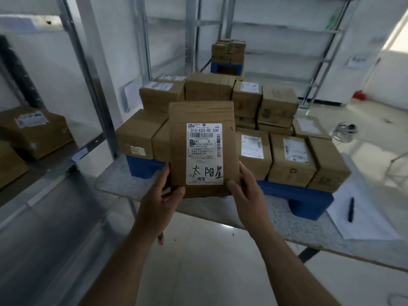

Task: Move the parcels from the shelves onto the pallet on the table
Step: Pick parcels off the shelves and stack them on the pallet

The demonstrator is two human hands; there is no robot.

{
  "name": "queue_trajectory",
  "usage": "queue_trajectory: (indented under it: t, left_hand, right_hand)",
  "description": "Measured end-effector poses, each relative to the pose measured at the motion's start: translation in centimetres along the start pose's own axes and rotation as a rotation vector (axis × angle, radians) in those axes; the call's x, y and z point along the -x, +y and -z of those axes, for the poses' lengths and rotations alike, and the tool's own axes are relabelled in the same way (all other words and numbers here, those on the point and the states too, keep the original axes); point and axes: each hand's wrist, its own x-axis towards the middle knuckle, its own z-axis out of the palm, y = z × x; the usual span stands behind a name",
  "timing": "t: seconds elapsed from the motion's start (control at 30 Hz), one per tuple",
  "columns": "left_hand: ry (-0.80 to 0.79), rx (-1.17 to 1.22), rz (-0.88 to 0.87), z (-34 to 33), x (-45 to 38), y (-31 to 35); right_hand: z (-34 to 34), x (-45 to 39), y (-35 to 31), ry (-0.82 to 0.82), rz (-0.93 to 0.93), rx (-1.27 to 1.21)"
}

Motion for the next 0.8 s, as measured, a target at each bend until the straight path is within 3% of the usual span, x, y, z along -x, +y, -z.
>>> queue_trajectory:
  t: [0.37,0.6,0.8]
  left_hand:
    - [-0.220,0.166,-0.138,-9.2,-11.3,4.1]
    - [-0.314,0.070,-0.320,-17.1,-15.0,8.2]
    - [-0.456,0.072,-0.266,-24.6,-18.5,11.9]
  right_hand:
    - [8.6,-7.1,1.7,0.323,0.034,0.046]
    - [15.8,-8.6,3.5,0.514,0.014,0.044]
    - [23.4,-11.8,5.3,0.604,0.027,0.021]
